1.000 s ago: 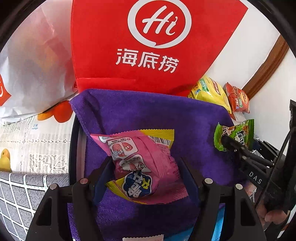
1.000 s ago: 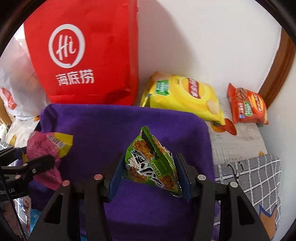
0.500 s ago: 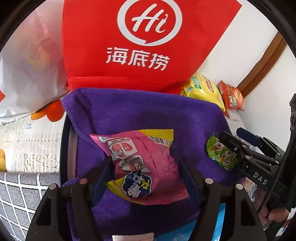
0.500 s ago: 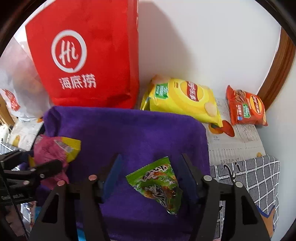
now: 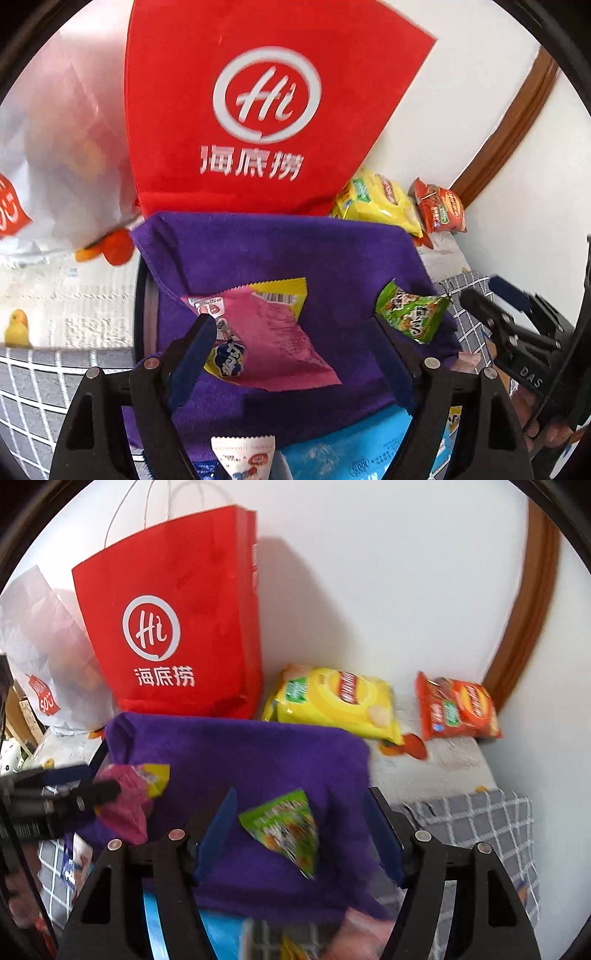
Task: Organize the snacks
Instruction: 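Lower and release the green pack and pink bag onto the purple towel, then grasp the yellow triangular snack pack with the right tool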
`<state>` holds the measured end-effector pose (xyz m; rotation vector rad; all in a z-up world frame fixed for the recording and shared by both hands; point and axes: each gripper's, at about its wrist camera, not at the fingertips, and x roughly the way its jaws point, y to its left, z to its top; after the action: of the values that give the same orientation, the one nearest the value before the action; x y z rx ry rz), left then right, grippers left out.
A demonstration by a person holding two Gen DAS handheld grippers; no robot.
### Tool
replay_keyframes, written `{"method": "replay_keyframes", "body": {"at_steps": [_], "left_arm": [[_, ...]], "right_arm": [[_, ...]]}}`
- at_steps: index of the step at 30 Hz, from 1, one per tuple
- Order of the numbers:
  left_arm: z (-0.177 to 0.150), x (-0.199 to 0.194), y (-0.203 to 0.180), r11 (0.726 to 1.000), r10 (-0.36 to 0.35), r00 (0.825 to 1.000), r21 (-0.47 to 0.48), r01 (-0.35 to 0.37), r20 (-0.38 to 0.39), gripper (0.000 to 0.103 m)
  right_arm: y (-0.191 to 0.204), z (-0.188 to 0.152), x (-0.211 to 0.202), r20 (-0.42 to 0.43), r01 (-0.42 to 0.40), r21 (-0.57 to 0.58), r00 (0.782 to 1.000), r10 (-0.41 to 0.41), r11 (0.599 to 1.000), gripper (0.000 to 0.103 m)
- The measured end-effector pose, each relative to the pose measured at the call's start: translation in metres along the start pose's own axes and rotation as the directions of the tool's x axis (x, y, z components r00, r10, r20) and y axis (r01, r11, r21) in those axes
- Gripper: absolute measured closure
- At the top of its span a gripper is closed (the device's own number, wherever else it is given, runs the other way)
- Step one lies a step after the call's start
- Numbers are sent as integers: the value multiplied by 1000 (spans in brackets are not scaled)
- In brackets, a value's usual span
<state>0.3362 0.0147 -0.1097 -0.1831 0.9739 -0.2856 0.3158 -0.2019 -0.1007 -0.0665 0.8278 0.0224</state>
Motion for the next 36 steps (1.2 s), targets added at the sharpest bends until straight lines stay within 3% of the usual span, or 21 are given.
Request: {"method": "replay_keyframes", "body": {"at_steps": [6, 10, 15, 20, 27, 31, 36], "left_arm": [[-2, -45, -7, 1000, -17, 999, -2, 17, 51, 21], [-11, -66, -12, 1000, 8, 998, 12, -9, 70, 21], [-35, -88, -10, 1000, 29, 997, -7, -28, 70, 21], [-64, -99, -3, 996, 84, 995, -23, -82, 48, 21], [-109, -128, 28, 983, 167, 985, -86, -163, 48, 21], [-130, -134, 44, 973, 201, 979, -123, -195, 34, 21], [-155, -138, 63, 960, 235, 972, -162, -230, 10, 21]], "right_arm": [[-28, -25, -31, -5, 43, 34, 999, -43, 999, 33], [-41, -50, -45, -28, 43, 51, 999, -42, 998, 33], [-45, -82, -50, -52, -14, 59, 998, 17, 998, 33], [-40, -109, -32, -99, -116, 70, 988, 123, 991, 33], [-31, -125, -7, -136, -150, 51, 978, 156, 987, 33], [-20, -133, 8, -163, -110, 4, 981, 109, 994, 33], [-20, -141, 6, -134, -108, 15, 985, 109, 994, 50]]}}
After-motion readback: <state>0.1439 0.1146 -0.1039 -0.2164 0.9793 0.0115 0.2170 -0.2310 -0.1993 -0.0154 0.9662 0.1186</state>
